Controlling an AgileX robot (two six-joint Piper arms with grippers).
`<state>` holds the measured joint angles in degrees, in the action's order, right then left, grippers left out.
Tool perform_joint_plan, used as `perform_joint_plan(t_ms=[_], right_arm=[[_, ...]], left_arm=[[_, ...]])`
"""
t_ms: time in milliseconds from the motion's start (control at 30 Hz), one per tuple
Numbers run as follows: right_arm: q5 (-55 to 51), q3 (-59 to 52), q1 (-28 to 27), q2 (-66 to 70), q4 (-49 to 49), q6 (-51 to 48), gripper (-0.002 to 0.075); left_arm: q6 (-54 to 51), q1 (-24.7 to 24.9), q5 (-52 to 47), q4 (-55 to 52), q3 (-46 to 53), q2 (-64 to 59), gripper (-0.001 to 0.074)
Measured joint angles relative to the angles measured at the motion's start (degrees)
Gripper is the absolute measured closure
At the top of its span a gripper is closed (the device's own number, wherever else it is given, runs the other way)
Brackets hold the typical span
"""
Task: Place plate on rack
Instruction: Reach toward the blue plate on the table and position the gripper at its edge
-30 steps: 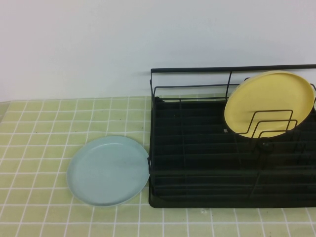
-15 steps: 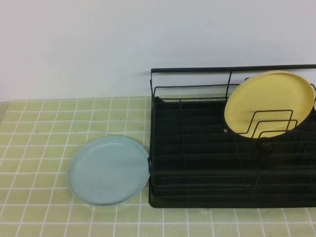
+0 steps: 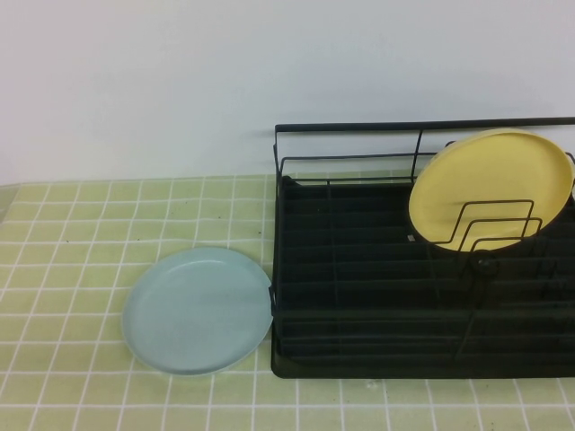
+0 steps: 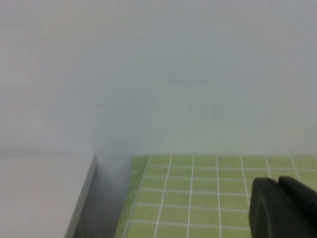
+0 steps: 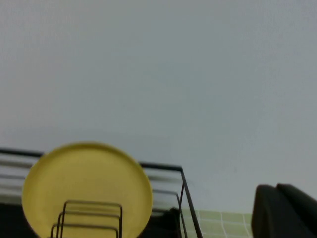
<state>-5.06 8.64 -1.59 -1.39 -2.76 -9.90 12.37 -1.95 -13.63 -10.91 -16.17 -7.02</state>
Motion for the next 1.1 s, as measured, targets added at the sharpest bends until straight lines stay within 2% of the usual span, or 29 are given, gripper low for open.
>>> perform_joint_plan(t_ms=[133,367,600,633,700,833,900,933,1100], right_arm=[[-1.4,0.8,0.0,0.0,0.0,0.0,0.0725],[-4.4,1.0,0.0,2.6,0.0,0.8,0.0725],[-9.3,3.6,0.0,13.1,-1.5,0.2,0.0725],[-9.7,4.1,0.0,15.3,-1.7,0.1,0.0725],[-11.4,5.0,0.0,19.3,-1.7,-0.2,0.0725],[-16.7,7.5,0.0,26.9,-4.3,-0.5,0.0725],[-18.8,8.7,0.0,29.4,-5.7,-3.4,0.0725],[-19.5,9.1,0.0,30.4,-6.4,-6.0,0.0725],[-19.2,9.2,0.0,32.0,-12.0,-12.4,0.0725]], left_arm=[[-0.2,0.0,-7.0,4.5,-3.3,-5.6,0.0734],[-9.9,0.0,-21.9,16.6,-12.9,-17.8,0.0734],[-18.2,0.0,-18.2,27.1,-20.4,-29.9,0.0730],[-19.2,0.0,-18.1,28.9,-21.4,-31.9,0.0713],[-22.0,0.0,-19.2,31.8,-23.2,-36.1,0.0625],[-23.2,0.0,-20.3,35.7,-25.8,-43.5,0.0290],[-24.9,0.0,-20.8,36.9,-27.2,-47.1,0.0164],[-26.8,0.0,-21.1,38.1,-28.1,-49.2,0.0144],[-34.0,0.0,-20.7,45.2,-31.8,-59.6,0.0205]])
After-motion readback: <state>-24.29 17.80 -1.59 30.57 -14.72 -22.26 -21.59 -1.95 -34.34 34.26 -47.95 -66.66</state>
